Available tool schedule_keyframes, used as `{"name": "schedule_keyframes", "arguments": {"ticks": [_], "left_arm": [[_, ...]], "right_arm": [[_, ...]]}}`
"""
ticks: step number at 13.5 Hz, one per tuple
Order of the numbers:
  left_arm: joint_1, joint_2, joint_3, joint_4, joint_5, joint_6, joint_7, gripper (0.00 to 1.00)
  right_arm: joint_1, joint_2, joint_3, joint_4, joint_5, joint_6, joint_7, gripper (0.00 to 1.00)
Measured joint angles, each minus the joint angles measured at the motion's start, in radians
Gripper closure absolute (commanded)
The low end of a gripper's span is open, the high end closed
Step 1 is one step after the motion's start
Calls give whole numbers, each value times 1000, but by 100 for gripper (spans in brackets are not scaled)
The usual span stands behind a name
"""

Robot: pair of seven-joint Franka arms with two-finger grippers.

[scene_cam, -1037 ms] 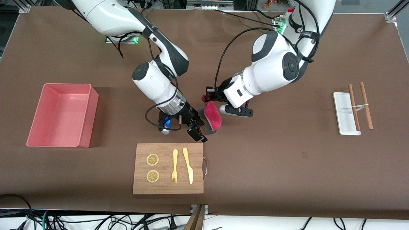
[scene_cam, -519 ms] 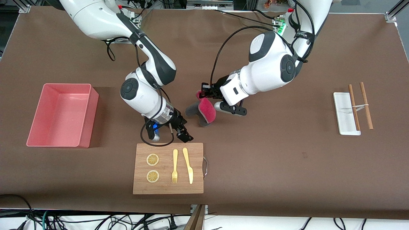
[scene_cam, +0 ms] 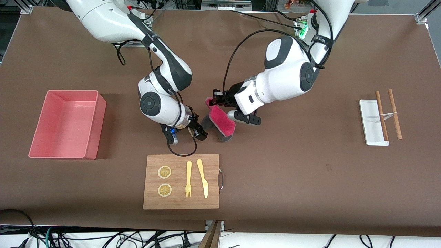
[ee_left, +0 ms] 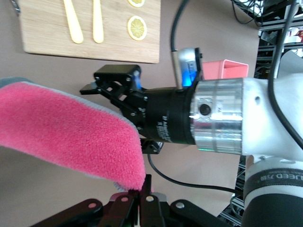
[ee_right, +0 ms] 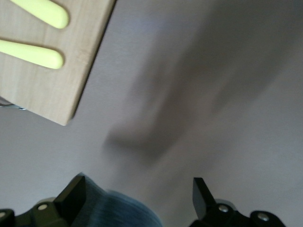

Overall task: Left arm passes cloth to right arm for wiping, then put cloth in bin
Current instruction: 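Grasp the cloth with the right gripper beside the left gripper, then open the left gripper and pull the cloth away with the right gripper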

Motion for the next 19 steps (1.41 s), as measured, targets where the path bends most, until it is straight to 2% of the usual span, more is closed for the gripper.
{"name": "schedule_keyframes", "arguments": {"ticks": [2, 5, 6, 8, 9, 11, 14, 19], "left_arm": [[-9, 0, 0, 1, -3, 8, 0, 100], [-9, 0, 2, 2, -3, 8, 0, 100], [-9, 0, 2, 2, -3, 8, 0, 100], [-9, 0, 2, 2, -3, 9, 0, 100], [-9, 0, 2, 2, -3, 9, 0, 100], [-9, 0, 3, 2, -3, 9, 0, 100], [-8, 0, 4, 3, -3, 9, 0, 100], [-6, 0, 5, 3, -3, 9, 0, 100]], "right_arm": [[0, 0, 6, 3, 2, -43, 0, 0], [1, 0, 26, 3, 57, -99, 0, 1], [1, 0, 28, 3, 69, -118, 0, 6], [0, 0, 28, 3, 114, -140, 0, 59], [0, 0, 28, 3, 137, -144, 0, 75], [-8, 0, 27, 3, 177, -147, 0, 98], [-24, 0, 27, 6, 228, -149, 0, 100], [-25, 0, 27, 16, 236, -150, 0, 100]]}}
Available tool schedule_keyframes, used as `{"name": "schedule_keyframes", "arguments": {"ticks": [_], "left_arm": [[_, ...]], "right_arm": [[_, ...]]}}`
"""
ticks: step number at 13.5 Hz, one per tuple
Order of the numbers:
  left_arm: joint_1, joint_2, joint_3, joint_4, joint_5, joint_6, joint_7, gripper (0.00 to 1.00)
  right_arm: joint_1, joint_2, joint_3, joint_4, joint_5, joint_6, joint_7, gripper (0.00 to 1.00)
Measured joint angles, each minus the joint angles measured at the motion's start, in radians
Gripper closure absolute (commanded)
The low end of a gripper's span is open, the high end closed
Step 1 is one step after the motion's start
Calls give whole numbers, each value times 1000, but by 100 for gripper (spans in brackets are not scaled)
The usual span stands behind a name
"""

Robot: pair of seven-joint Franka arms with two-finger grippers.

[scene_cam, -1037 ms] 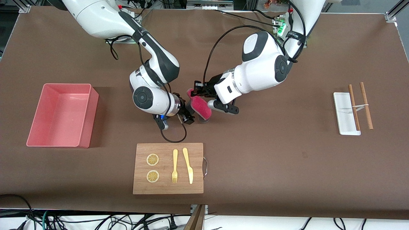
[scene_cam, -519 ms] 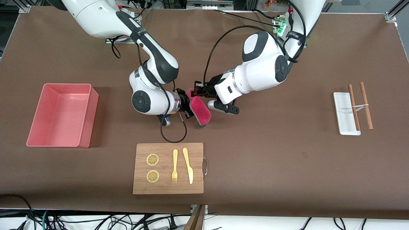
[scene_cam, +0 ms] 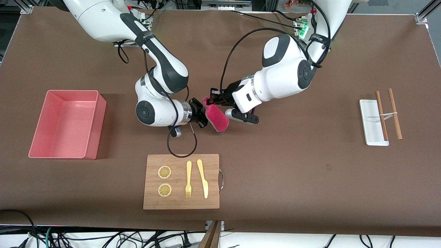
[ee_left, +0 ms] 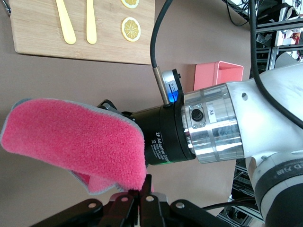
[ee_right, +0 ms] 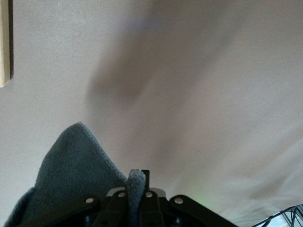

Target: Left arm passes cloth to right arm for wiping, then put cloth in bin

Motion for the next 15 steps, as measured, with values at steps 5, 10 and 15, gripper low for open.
{"name": "schedule_keyframes", "arguments": {"ticks": [5, 10, 15], "left_arm": [[1, 0, 1, 3, 0, 0, 0, 0], [26, -35, 13, 11, 24, -39, 1, 0], [171, -128, 20, 16, 260, -220, 3, 0]], "right_arm": [[0, 0, 0, 18, 3, -1, 0, 100], [0, 0, 1, 20, 3, -2, 0, 100], [2, 0, 35, 22, 3, -147, -61, 100]]}}
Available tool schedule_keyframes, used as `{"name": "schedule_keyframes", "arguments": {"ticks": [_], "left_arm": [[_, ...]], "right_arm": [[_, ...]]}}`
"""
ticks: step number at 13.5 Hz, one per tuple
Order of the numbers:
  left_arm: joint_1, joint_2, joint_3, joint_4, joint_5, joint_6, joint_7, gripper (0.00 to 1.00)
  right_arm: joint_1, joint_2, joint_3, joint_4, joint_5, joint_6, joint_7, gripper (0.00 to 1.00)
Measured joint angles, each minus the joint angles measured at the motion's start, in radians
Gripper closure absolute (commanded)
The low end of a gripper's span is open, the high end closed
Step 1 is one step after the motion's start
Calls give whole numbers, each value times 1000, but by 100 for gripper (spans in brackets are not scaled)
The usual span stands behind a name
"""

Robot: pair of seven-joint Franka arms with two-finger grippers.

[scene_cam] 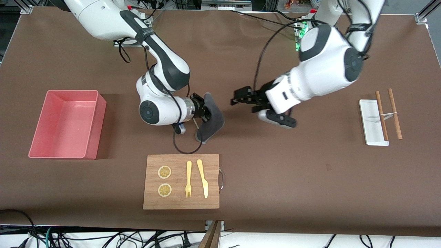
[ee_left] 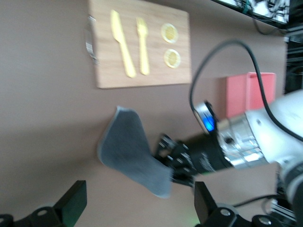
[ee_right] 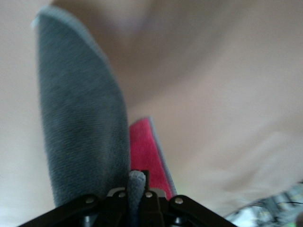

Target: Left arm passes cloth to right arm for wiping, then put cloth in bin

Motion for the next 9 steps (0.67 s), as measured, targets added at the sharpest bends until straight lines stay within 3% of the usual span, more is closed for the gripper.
{"name": "schedule_keyframes", "arguments": {"ticks": [3, 9], "left_arm": [[79, -26, 2, 0, 193, -57, 1, 0], [210, -38, 11, 0, 536, -185, 193, 0]], "right_arm": [[6, 0, 21, -3, -11, -105, -21, 100], [6, 6, 0, -87, -216, -171, -198, 100]]}}
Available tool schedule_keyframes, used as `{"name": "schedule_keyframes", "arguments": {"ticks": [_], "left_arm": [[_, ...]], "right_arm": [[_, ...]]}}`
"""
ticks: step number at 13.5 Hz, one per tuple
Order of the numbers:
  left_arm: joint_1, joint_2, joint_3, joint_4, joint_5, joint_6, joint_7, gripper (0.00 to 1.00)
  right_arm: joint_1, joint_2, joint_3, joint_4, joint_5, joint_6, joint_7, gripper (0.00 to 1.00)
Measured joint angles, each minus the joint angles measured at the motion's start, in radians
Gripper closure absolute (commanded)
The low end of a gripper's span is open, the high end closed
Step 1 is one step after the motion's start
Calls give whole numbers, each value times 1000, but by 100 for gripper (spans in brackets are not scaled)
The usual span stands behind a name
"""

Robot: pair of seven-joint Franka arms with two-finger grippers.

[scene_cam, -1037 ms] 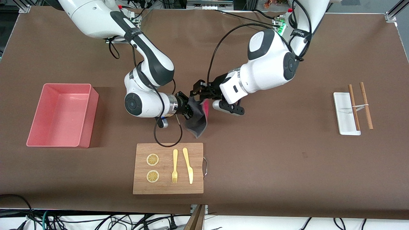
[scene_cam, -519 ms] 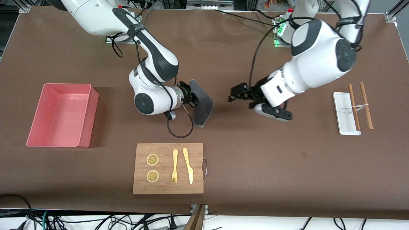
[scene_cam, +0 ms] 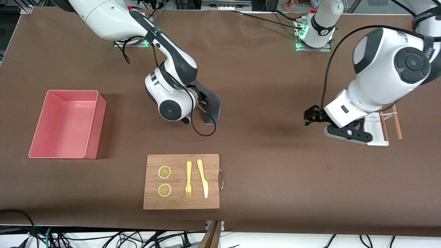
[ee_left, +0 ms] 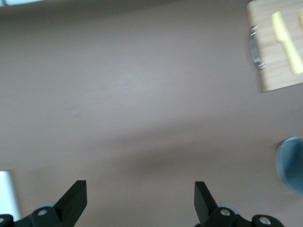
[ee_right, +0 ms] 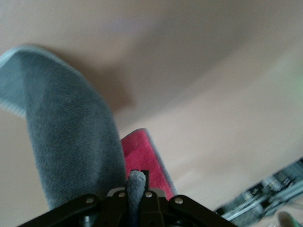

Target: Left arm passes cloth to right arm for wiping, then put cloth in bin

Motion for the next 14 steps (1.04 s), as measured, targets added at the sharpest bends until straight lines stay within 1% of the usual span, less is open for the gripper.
{"name": "schedule_keyframes", "arguments": {"ticks": [2, 4, 6, 8, 9, 11, 14], "left_arm": [[53, -20, 2, 0, 18, -56, 65, 0], [81, -56, 5, 1, 18, -119, 88, 0], [83, -105, 19, 0, 18, -145, 87, 0], [70, -156, 68, -8, 12, -152, 89, 0], [57, -193, 93, -34, 3, -159, 93, 0], [29, -262, 110, -105, 1, -189, 95, 0], [20, -281, 113, -139, 1, -234, 94, 0]], "right_arm": [[-3, 1, -57, -19, -42, 0, -101, 100], [-11, -2, -142, -18, -49, 0, -245, 100], [-24, -9, -229, -13, -50, -6, -403, 100], [-40, -21, -314, -8, -69, -48, -557, 100], [-46, -28, -348, -7, -87, -66, -620, 100], [-53, -42, -401, -7, -121, -82, -730, 100], [-59, -56, -462, -7, -169, -82, -891, 100]]}}
